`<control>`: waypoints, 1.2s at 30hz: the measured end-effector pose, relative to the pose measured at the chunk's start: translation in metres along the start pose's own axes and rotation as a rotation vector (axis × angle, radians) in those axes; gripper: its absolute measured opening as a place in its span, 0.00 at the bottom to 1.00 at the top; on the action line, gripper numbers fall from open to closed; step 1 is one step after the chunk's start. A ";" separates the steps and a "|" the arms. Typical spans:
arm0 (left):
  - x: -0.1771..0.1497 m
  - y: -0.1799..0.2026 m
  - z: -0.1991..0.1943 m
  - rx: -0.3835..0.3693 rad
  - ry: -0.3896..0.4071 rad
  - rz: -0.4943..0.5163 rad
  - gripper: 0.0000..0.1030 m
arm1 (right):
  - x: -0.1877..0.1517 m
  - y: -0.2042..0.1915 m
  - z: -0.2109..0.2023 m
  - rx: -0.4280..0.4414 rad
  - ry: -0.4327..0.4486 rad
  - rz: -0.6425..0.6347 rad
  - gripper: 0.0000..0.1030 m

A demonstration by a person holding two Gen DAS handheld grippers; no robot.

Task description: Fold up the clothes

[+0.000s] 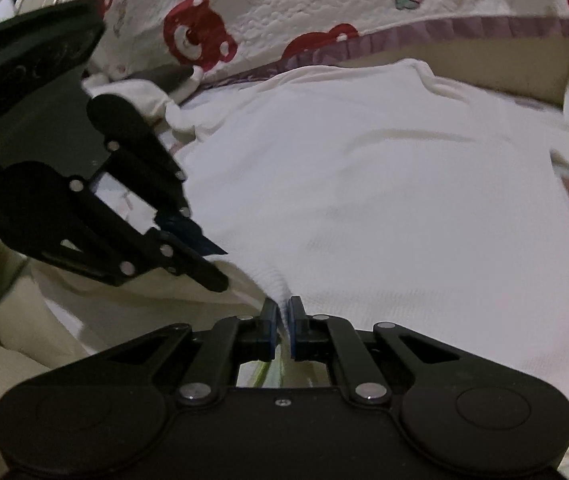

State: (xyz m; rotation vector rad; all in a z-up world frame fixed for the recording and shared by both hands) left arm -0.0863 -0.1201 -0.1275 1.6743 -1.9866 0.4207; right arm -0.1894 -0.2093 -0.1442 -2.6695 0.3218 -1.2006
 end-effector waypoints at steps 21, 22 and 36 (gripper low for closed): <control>-0.031 0.012 -0.050 0.127 0.070 -0.079 0.08 | 0.006 -0.022 -0.022 -0.030 0.162 0.046 0.03; -0.037 0.016 -0.051 0.158 0.050 -0.037 0.08 | 0.004 -0.022 -0.028 -0.039 0.165 0.051 0.03; -0.090 -0.003 -0.082 0.323 -0.012 -0.170 0.43 | 0.003 -0.026 -0.055 -0.148 0.163 0.048 0.03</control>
Point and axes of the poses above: each gripper's, at about its wrist camera, not at the fingertips, and z roughly the way its jaws point, y to its right, x to its top, the point moved 3 cm from there along z, roughly the way its jaws point, and after that the axes turned 4 degrees about y, right-handed, at the moved point
